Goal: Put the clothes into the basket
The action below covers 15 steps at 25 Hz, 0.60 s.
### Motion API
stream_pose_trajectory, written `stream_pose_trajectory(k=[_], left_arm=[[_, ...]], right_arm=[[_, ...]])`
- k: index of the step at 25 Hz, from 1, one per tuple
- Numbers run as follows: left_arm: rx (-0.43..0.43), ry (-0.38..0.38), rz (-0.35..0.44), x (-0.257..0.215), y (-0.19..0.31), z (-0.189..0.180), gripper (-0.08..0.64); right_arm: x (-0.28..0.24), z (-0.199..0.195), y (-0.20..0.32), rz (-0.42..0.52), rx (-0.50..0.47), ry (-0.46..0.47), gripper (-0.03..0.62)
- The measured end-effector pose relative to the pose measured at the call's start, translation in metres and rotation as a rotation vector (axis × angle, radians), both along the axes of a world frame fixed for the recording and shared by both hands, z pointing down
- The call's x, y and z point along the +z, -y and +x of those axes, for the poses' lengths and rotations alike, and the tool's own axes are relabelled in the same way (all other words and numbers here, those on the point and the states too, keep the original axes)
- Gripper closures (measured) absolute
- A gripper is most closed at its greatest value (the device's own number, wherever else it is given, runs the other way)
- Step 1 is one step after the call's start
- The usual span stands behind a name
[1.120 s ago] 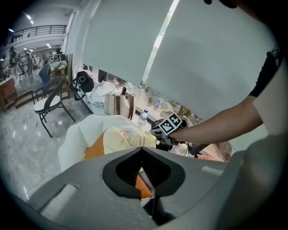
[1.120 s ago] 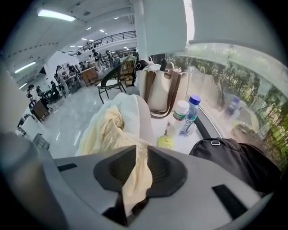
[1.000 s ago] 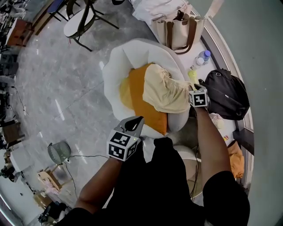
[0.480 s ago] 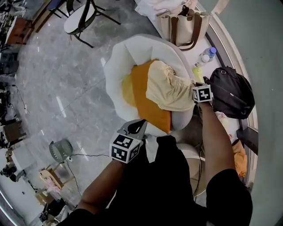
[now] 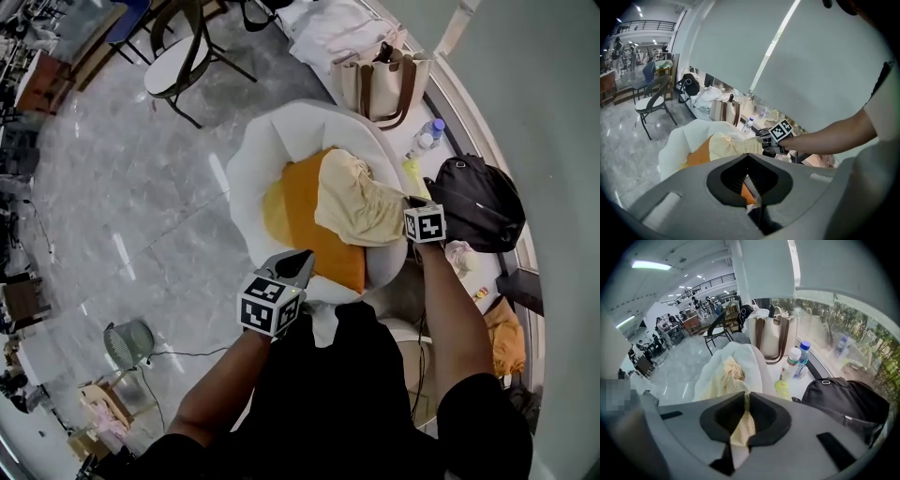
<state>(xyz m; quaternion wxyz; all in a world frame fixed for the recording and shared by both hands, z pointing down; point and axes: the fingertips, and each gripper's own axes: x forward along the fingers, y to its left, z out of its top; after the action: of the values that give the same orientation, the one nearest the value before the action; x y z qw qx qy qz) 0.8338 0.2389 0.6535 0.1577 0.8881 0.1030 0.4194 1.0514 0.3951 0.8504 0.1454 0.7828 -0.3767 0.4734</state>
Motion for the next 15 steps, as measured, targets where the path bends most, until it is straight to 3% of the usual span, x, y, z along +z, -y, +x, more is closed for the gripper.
stream_pose_trajectory(k=[15], left_arm=[[0.051,-0.138,0.054,-0.069,0.055,-0.055,0.560]], right_arm=[[-0.150,-0.086,0.045,0.221,0.089,-0.115,0.551]])
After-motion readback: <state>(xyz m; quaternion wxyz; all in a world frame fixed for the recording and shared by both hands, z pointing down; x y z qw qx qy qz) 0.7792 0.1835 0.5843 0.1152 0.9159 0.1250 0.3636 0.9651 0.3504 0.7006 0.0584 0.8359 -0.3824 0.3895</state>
